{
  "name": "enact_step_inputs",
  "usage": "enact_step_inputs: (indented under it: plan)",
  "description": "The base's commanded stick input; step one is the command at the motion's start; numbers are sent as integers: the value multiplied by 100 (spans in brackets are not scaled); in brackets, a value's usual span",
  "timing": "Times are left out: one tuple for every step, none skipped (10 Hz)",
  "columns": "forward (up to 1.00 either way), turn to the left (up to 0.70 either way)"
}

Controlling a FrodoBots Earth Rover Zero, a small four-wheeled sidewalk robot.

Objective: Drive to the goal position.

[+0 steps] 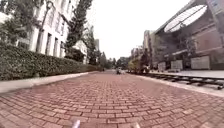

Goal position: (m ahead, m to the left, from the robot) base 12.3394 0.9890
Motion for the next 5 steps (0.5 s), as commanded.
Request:
enact_step_inputs:
  plan:
    - [70, 0]
    - [70, -1]
    - [70, -4]
    - [70, -4]
    - [70, -1]
